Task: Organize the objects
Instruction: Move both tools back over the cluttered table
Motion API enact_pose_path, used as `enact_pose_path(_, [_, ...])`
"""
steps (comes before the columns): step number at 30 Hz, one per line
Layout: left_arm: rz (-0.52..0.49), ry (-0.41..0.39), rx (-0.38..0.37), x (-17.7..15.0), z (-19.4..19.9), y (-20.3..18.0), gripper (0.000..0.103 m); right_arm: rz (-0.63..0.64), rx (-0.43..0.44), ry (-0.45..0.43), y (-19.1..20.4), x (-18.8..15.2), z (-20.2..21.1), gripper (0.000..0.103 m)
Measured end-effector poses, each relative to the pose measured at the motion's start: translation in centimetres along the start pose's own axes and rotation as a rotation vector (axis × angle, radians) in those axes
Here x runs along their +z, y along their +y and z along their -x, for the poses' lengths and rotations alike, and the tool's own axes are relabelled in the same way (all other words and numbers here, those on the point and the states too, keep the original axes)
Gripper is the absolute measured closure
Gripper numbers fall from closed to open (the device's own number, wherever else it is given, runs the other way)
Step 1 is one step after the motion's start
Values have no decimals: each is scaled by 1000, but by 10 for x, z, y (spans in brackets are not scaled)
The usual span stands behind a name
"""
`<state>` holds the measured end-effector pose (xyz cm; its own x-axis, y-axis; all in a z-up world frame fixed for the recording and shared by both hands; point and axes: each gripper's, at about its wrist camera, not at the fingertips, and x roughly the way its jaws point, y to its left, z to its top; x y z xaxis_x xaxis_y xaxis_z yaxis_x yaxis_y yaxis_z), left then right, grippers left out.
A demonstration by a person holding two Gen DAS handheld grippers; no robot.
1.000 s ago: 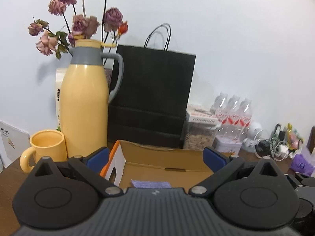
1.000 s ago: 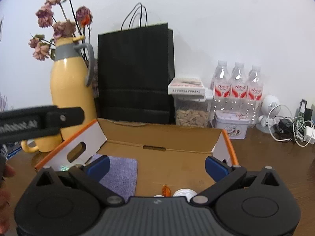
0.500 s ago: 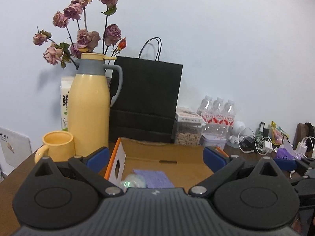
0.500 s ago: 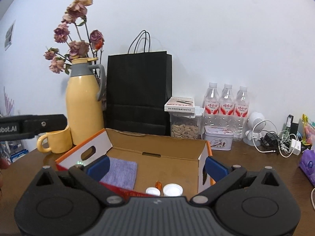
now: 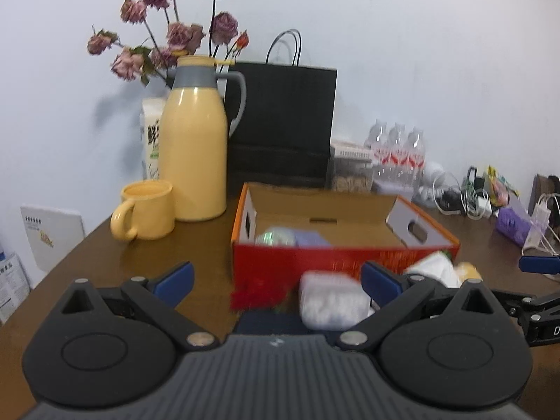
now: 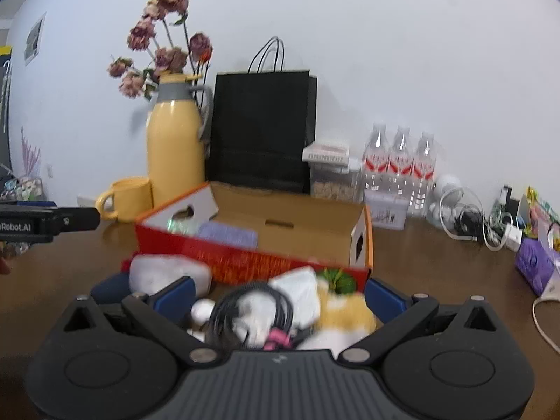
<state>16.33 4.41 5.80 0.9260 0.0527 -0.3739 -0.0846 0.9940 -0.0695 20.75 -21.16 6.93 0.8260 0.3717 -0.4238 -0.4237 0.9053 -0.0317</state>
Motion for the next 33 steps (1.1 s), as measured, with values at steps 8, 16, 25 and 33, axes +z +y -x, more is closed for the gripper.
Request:
enact_pose_path(8, [-1,55,-21,-32,28,3,0,-9,40,72,16,-34,20,0])
enact_pose_path(16, [3,134,-20,-61,45,6,0,-8,71,133,31,-58,34,0])
enact_pose_path(25, [24,178,-5,-78,53,14,0,10,128,193,45,-77,32,2])
enact_pose_path(33, [34,183,-11,-79,54,14,0,51,185,232,62,-81,17,44])
